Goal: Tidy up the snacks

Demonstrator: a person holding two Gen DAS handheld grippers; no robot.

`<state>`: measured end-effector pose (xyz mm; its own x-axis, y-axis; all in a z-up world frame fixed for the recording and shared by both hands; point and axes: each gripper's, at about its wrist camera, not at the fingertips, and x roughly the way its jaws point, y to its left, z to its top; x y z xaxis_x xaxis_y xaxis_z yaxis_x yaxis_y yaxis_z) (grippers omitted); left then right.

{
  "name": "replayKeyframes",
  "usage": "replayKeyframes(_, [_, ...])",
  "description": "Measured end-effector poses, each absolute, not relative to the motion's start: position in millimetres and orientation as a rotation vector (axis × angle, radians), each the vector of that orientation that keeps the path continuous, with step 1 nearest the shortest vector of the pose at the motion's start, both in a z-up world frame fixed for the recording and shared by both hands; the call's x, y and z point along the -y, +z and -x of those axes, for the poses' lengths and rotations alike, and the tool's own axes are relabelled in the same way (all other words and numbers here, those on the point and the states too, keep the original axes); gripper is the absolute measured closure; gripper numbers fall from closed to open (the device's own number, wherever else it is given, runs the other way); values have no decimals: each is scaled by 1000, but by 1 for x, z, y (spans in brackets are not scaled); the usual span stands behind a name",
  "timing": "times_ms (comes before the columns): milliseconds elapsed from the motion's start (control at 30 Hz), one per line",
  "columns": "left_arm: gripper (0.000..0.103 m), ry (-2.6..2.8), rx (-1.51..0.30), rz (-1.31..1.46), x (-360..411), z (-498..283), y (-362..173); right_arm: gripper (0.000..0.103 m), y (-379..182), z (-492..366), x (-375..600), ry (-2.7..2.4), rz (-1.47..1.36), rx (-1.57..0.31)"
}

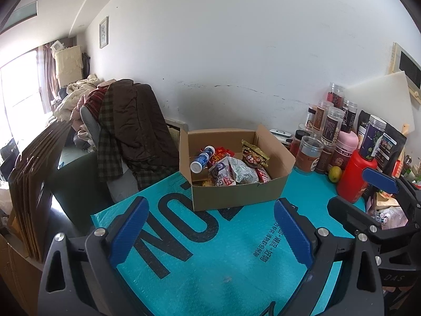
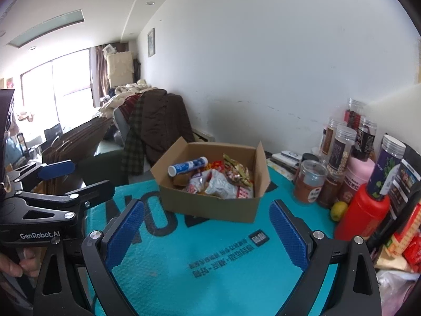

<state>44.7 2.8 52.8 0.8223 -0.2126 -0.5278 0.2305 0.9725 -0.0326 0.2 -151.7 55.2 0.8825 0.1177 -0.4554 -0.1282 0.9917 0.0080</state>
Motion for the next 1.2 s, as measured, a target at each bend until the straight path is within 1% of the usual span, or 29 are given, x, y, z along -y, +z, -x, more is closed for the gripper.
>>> replayKeyframes(1200, [5,-203,-584,-34,-9,-40,48,6,46,-14,154,161,9,-499])
